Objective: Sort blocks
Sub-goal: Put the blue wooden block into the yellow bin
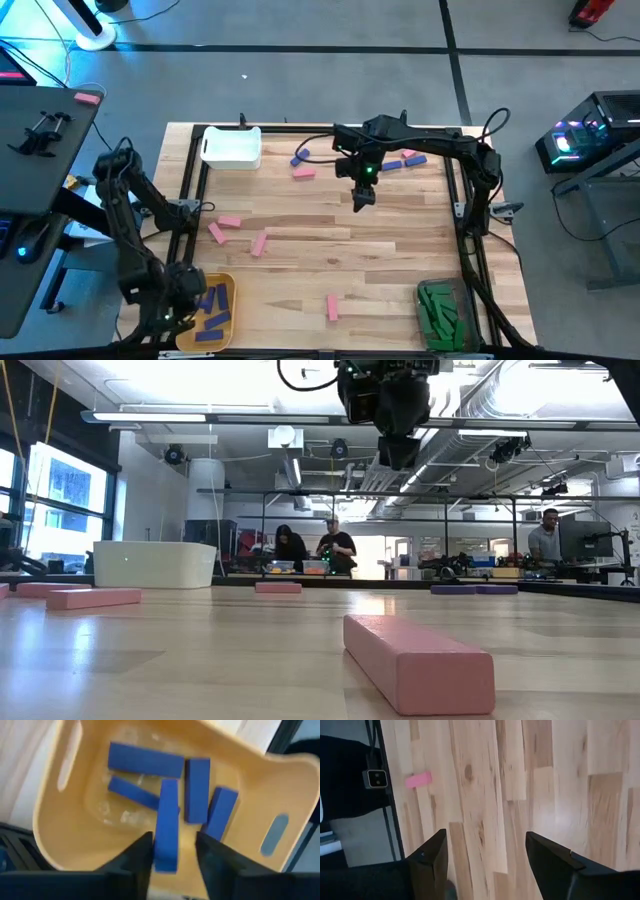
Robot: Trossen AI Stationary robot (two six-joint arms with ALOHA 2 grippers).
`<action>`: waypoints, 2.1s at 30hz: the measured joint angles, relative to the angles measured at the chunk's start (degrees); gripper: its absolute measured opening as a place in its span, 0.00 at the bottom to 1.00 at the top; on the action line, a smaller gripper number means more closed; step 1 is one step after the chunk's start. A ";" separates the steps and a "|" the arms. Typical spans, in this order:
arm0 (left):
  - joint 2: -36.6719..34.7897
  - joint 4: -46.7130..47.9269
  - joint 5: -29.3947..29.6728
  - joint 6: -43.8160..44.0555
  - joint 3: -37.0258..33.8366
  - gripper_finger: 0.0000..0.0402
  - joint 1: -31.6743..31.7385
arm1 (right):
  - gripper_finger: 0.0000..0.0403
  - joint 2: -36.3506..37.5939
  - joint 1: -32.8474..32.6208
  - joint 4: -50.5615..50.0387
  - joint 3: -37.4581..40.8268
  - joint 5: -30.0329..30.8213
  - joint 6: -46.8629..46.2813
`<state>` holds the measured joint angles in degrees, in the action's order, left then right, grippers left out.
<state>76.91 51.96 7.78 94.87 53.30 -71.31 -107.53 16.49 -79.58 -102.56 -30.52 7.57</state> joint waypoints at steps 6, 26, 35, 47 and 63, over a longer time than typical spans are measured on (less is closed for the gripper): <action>-3.75 -1.37 -0.50 -7.47 0.00 0.54 6.05 | 0.49 2.47 -0.20 -4.59 0.00 0.04 -0.15; -24.88 4.12 36.98 -24.26 0.09 0.61 34.14 | 0.49 22.22 18.49 29.33 40.16 19.47 -37.88; -24.16 -2.75 34.85 -32.20 0.09 0.61 40.05 | 0.49 10.82 22.58 26.86 33.38 27.62 -21.64; -23.48 -4.63 34.48 -32.54 0.04 0.61 41.36 | 0.45 -7.67 23.49 14.57 18.29 31.12 -12.52; -23.44 -5.97 34.74 -33.65 0.04 0.61 41.29 | 0.01 -5.89 28.81 15.88 26.26 28.93 -22.20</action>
<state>53.47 46.00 42.52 61.21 53.34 -30.02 -113.43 45.30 -63.70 -76.30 -1.59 -14.63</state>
